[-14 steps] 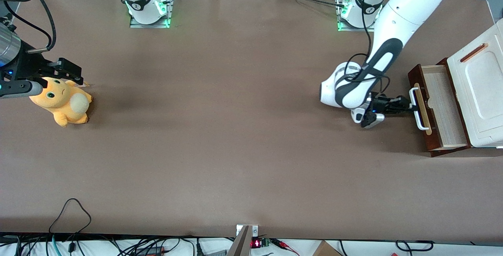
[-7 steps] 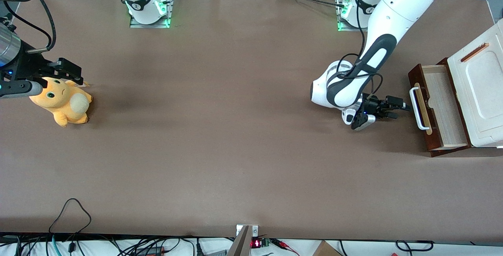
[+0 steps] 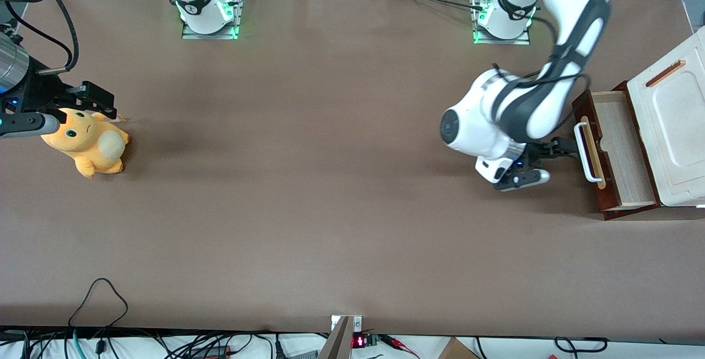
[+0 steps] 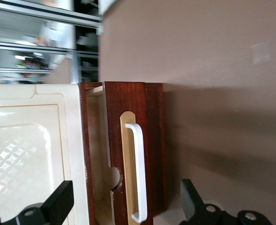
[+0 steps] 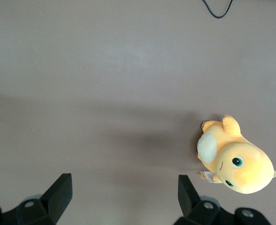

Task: Open lower drawer with left arm only
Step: 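Open the left gripper and lift it away from the handle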

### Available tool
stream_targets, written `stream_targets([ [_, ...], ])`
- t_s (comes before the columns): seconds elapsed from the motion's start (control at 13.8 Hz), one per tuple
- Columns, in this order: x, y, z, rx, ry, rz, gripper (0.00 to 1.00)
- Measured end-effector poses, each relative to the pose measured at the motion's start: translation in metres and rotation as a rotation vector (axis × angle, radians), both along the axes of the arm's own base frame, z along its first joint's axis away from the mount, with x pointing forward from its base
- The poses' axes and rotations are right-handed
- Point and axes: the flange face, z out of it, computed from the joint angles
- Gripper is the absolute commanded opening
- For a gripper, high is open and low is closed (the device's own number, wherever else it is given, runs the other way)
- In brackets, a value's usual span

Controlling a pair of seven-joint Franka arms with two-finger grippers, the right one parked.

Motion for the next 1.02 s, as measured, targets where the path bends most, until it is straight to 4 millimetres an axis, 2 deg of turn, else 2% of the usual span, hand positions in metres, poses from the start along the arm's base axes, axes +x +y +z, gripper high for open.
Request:
stream_targets([
  [0.22, 0.016, 0.033, 0.068, -0.266, 0.036, 0.088, 1.00],
  [0.36, 0.022, 0.063, 0.116, -0.482, 0.058, 0.144, 1.00],
  [0.58, 0.017, 0.113, 0.175, -0.763, 0.065, 0.150, 1.00],
  [0.73, 0.007, 0.140, 0.209, -0.847, 0.045, 0.106, 1.00],
  [0.87, -0.006, 0.147, 0.238, -0.867, 0.023, 0.071, 1.00],
  [1.02, -0.020, 0.140, 0.252, -0.896, 0.017, 0.060, 1.00],
])
